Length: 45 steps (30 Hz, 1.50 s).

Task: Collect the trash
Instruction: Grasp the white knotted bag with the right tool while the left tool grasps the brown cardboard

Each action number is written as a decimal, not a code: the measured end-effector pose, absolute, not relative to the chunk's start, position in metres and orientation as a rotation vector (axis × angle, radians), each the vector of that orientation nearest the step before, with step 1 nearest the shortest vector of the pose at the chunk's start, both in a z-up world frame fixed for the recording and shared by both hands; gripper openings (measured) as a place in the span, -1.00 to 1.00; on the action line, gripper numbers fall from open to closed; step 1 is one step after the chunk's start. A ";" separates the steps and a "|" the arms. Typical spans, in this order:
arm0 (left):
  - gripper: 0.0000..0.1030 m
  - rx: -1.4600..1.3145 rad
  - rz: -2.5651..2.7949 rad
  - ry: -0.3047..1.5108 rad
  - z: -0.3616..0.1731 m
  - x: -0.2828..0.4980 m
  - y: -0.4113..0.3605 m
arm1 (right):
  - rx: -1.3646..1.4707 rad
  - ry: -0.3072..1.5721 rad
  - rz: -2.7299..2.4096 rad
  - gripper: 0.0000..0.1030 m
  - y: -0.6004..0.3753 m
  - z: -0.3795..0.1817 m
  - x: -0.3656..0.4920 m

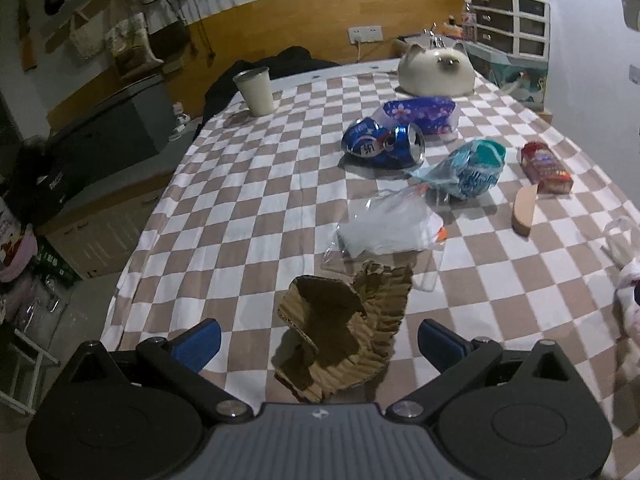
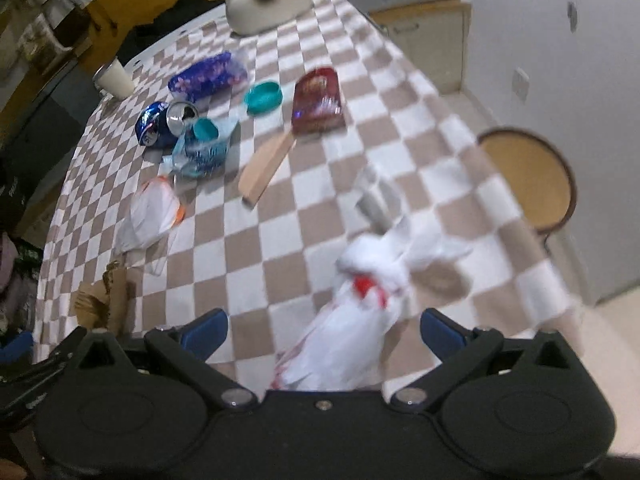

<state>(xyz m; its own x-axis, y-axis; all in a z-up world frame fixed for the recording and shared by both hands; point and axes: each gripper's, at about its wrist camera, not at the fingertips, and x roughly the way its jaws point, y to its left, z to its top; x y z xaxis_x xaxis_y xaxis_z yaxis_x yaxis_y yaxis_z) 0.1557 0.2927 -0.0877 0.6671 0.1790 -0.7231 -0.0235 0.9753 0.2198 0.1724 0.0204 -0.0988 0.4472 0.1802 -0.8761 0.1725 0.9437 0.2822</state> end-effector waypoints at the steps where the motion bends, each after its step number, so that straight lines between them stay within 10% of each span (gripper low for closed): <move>1: 1.00 0.201 0.110 0.850 -0.092 0.160 0.295 | 0.357 1.118 0.007 1.00 0.023 -0.102 0.173; 20: 0.96 0.057 0.077 1.011 -0.143 0.198 0.302 | -0.091 1.085 0.212 0.82 -0.035 -0.116 0.161; 29: 0.62 -0.138 -0.011 0.928 -0.125 0.163 0.269 | -0.062 1.029 0.259 0.76 -0.080 -0.100 0.148; 45: 0.67 -0.192 0.280 0.857 -0.111 0.162 0.279 | 0.043 1.033 0.436 0.58 -0.068 -0.098 0.167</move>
<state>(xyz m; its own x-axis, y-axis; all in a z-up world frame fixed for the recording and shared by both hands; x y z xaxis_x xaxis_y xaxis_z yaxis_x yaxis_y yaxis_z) 0.1618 0.2792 -0.1110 0.6213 0.1650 -0.7660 -0.3185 0.9464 -0.0545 0.1670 -0.0681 -0.0982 0.4351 0.3698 -0.8209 -0.3298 0.9138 0.2369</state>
